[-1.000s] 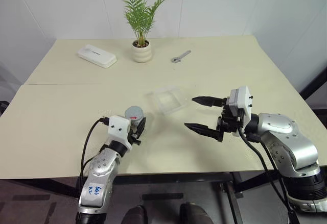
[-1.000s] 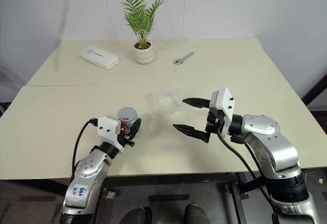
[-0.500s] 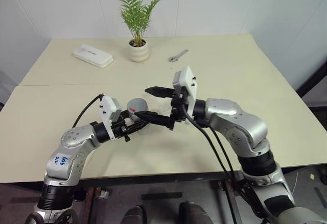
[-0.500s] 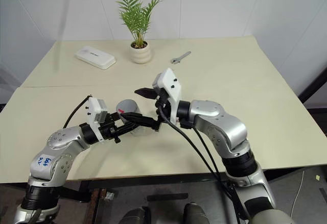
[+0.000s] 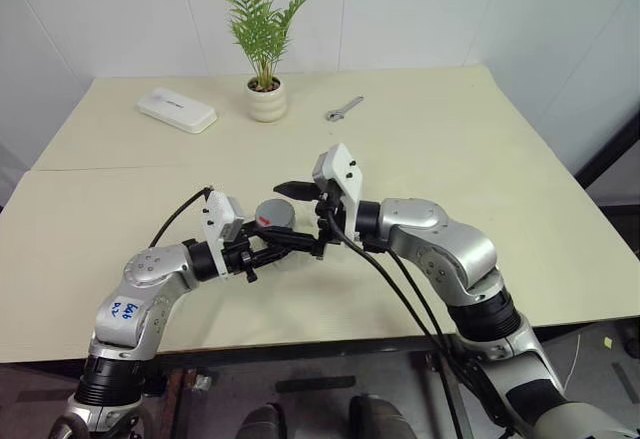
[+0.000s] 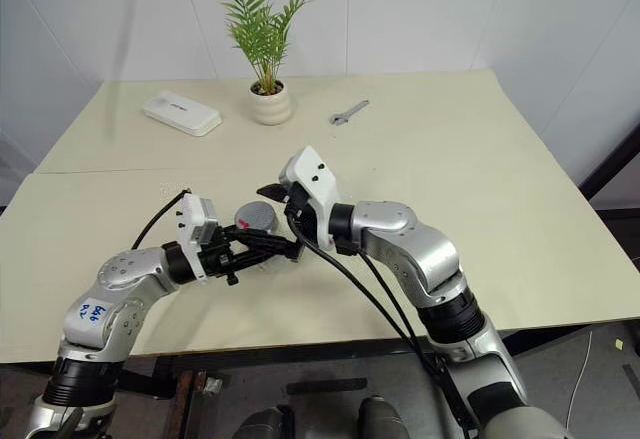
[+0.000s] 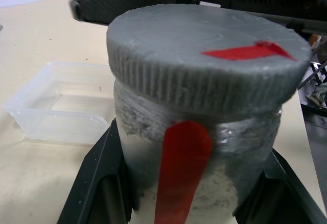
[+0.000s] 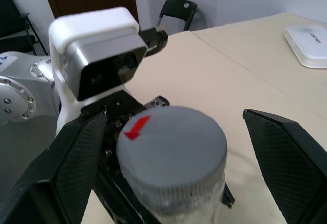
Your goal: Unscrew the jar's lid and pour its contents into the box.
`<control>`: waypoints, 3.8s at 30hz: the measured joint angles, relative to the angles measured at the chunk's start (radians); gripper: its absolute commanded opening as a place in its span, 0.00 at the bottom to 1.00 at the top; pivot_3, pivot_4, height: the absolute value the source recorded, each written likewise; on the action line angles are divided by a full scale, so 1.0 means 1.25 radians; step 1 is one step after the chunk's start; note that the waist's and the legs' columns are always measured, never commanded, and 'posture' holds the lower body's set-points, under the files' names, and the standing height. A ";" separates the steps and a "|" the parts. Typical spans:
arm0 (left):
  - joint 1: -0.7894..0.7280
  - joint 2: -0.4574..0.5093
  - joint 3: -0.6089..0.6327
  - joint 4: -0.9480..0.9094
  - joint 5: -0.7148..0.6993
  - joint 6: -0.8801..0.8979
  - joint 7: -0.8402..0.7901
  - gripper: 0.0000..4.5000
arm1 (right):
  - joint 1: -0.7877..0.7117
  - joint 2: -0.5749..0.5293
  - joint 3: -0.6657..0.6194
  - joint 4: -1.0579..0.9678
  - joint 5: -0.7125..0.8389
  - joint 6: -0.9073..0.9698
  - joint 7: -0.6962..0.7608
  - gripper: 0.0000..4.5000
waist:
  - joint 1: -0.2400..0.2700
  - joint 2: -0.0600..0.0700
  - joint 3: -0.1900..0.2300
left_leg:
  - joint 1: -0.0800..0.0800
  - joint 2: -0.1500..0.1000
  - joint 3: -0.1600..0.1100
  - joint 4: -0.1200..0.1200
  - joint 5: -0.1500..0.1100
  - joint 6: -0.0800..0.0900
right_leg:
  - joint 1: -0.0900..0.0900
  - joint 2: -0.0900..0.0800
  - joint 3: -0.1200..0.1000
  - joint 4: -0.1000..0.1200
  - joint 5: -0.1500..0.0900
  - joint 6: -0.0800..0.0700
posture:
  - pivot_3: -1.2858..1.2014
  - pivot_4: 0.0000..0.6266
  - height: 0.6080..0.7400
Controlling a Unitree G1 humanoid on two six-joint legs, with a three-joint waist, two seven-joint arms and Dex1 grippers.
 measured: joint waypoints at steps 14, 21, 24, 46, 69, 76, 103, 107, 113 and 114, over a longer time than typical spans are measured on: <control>-0.031 0.000 0.002 0.021 -0.012 0.000 -0.023 0.42 | -0.003 0.007 -0.023 0.003 0.002 -0.002 0.020 0.56 | 0.000 0.000 0.000 | 0.000 0.000 0.000 0.000 0.000 0.000 | 0.000 0.000 0.000 0.000 0.000 0.000 | 0.52 0.24 1.00; -0.083 0.006 0.002 0.066 -0.043 0.000 -0.127 0.42 | -0.075 -0.044 -0.027 0.089 0.023 -0.050 0.178 0.56 | 0.000 0.000 0.000 | 0.000 -0.001 0.000 0.000 0.000 0.000 | 0.000 0.002 0.000 0.000 0.000 0.000 | 0.52 0.24 1.00; -0.109 0.032 -0.006 0.083 -0.061 0.004 -0.207 0.42 | -0.126 -0.065 -0.018 0.160 0.035 -0.086 0.303 0.56 | -0.001 0.000 0.000 | 0.000 0.000 0.001 0.000 0.000 0.000 | 0.000 0.003 0.000 0.000 0.000 0.000 | 0.52 0.24 1.00; -0.086 0.061 0.018 0.090 -0.085 -0.009 -0.277 0.42 | -0.220 -0.083 -0.086 0.311 0.022 -0.153 0.440 1.00 | 0.000 0.000 0.000 | -0.001 0.001 0.001 -0.001 -0.001 -0.001 | -0.002 0.000 0.001 0.000 0.000 0.000 | 0.52 0.24 1.00; -0.085 0.067 0.024 0.075 -0.081 -0.004 -0.205 0.42 | -0.157 0.021 0.006 0.194 -0.064 -0.100 0.242 1.00 | -0.001 0.000 0.000 | -0.001 0.001 0.002 -0.002 -0.001 -0.002 | -0.004 0.003 0.001 0.001 -0.001 -0.001 | 0.52 0.24 1.00; -0.085 0.067 0.024 0.061 -0.081 0.009 -0.189 0.42 | -0.168 -0.002 0.004 0.218 -0.059 -0.125 0.277 1.00 | 0.000 0.000 0.000 | -0.001 0.001 0.002 -0.002 -0.001 -0.002 | -0.004 0.003 0.001 0.001 -0.001 -0.001 | 0.52 0.24 1.00; -0.064 0.086 0.034 0.054 -0.083 0.005 -0.209 0.42 | -0.125 -0.093 -0.076 0.129 0.023 -0.058 0.324 1.00 | -0.001 0.000 0.000 | -0.001 0.004 0.003 -0.002 -0.001 -0.003 | -0.005 0.006 0.003 0.003 -0.001 -0.002 | 0.52 0.24 1.00; -0.065 0.080 0.027 0.055 -0.082 0.002 -0.207 0.42 | -0.141 -0.034 -0.023 0.127 -0.007 -0.057 0.282 1.00 | -0.001 0.000 0.000 | -0.001 0.003 0.003 0.000 -0.001 -0.003 | -0.006 0.006 0.003 0.004 -0.001 -0.002 | 0.52 0.24 1.00; -0.068 0.075 0.015 0.056 -0.081 0.001 -0.206 0.42 | -0.162 -0.012 0.009 0.141 -0.037 -0.055 0.258 1.00 | 0.000 0.000 0.000 | -0.002 0.003 0.003 0.000 -0.001 -0.003 | -0.006 0.005 0.003 0.004 -0.001 -0.002 | 0.52 0.24 1.00; -0.068 0.075 0.015 0.056 -0.081 0.001 -0.206 0.42 | -0.162 -0.012 0.010 0.150 -0.041 -0.055 0.256 1.00 | 0.000 0.000 0.000 | -0.002 0.003 0.003 0.000 -0.001 -0.003 | -0.006 0.005 0.003 0.004 -0.001 -0.002 | 0.52 0.24 1.00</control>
